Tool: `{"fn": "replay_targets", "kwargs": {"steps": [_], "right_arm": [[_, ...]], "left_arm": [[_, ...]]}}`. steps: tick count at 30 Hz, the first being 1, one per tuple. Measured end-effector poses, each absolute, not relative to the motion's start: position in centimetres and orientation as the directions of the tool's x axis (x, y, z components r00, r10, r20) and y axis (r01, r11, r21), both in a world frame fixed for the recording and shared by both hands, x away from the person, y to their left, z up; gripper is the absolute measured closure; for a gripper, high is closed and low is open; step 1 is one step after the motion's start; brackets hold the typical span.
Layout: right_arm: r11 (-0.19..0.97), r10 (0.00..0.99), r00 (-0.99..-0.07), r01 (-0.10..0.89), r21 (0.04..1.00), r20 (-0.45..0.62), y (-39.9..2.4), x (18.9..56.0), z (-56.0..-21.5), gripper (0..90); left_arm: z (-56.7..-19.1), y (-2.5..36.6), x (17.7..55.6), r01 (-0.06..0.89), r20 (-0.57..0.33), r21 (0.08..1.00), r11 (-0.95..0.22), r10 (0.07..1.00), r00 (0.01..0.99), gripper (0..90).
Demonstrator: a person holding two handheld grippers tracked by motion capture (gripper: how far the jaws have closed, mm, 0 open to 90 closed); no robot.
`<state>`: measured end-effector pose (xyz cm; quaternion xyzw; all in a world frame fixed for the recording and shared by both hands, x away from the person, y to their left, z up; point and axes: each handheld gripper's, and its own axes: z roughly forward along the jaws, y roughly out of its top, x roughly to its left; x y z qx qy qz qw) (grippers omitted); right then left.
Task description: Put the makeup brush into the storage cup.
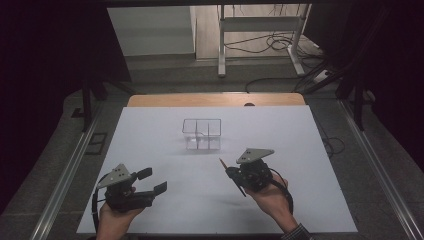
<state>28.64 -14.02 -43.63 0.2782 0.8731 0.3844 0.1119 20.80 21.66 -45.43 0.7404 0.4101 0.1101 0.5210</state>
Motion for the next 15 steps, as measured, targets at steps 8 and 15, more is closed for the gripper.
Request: {"fn": "replay_targets", "kwargs": {"steps": [8,15], "right_arm": [[0.546,0.556,-0.831,0.370,0.751,0.005,-13.6,28.1,-43.4,83.4],[0.539,0.546,-0.838,0.352,0.766,0.001,-13.2,27.7,-43.2,83.3]], "left_arm": [[-44.8,20.7,21.5,0.478,-0.265,0.868,-0.133,0.690,0.674,37.0],[-44.4,19.0,22.5,0.456,-0.229,0.872,-0.179,0.674,0.703,44.5]]}}
